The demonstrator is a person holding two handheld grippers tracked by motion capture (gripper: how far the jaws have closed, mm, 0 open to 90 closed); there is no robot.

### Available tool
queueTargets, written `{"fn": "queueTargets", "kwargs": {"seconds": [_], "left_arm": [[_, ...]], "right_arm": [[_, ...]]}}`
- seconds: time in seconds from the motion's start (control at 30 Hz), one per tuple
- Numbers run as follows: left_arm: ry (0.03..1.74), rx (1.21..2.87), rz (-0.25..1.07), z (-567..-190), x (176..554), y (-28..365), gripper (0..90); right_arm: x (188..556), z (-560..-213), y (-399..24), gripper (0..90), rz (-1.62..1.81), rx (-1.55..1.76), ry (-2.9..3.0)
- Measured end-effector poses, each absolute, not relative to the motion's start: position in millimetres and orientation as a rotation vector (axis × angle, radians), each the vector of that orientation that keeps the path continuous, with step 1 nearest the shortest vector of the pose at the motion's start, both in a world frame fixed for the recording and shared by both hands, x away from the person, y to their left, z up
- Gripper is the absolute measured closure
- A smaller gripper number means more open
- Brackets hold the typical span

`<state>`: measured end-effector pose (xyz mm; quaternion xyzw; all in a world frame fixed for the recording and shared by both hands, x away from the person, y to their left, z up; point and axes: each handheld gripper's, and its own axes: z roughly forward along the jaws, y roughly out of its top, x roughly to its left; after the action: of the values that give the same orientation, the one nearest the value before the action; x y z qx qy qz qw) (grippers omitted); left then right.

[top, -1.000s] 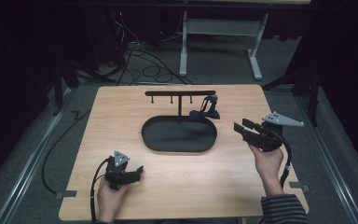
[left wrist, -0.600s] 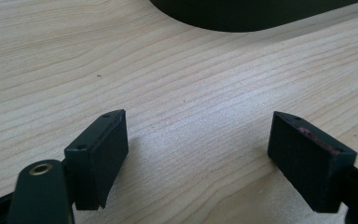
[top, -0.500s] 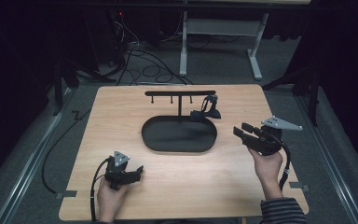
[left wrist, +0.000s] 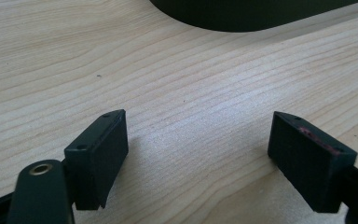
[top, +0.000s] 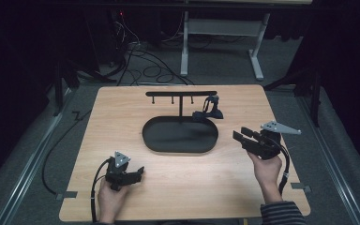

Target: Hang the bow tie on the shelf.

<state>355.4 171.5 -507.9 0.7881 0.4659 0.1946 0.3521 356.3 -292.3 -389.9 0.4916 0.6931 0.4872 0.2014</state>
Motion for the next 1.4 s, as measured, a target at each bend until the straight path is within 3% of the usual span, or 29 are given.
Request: {"fn": "queueTargets", "kwargs": {"seconds": [1.4], "left_arm": [[1.206, 2.04, 0.504, -508, 355, 171, 20.4]], "right_arm": [[354, -429, -276, 58.1, 1.358, 1.418, 2.005]]}}
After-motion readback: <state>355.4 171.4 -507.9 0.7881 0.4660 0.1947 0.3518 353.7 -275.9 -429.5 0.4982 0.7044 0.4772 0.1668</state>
